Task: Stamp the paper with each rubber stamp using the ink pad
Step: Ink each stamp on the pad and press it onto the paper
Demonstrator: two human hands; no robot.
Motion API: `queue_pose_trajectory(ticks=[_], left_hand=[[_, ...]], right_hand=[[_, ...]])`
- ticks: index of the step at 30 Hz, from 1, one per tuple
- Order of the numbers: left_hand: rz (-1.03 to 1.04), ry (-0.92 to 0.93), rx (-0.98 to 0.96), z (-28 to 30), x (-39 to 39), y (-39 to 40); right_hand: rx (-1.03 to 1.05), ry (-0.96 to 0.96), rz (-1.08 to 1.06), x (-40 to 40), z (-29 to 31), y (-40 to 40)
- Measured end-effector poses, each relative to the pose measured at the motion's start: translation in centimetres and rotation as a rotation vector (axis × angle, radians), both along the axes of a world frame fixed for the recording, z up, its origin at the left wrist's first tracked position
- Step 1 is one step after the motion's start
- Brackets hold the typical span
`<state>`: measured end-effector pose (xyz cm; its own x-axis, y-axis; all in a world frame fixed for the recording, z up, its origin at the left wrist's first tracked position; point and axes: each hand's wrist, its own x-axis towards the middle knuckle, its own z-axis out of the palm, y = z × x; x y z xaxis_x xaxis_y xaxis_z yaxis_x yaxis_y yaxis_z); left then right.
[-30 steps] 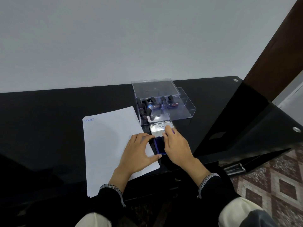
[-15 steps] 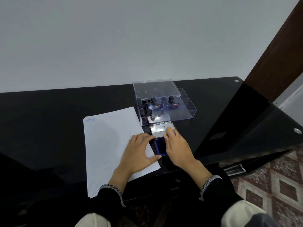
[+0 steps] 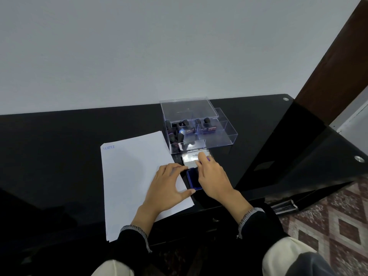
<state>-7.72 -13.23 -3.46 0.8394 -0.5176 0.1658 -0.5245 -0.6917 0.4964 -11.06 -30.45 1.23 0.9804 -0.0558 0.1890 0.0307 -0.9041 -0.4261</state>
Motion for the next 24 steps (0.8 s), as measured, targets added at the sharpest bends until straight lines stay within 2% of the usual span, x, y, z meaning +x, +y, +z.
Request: queue_pose_trajectory(ticks=[6,9,19,24], left_hand=[[0.003,-0.004,-0.013,-0.1,-0.1,-0.1],[0.0,-0.01,-0.018,-0.1,0.0,0.0],[-0.008,0.007,-0.016,0.1,0.0,0.1],[-0.005,-0.01,-0.025,0.0,0.0,0.1]], right_hand=[[0.078,-0.065,-0.017,-1.5,-1.4,0.1],[0.04,-0.054,0.006,-1.0,-1.0,-0.1],[-0.035,0.174,0.082,2.9,1.4,-0.6],[-0.009,0.095,0.056,1.8,1.0,-0.2]])
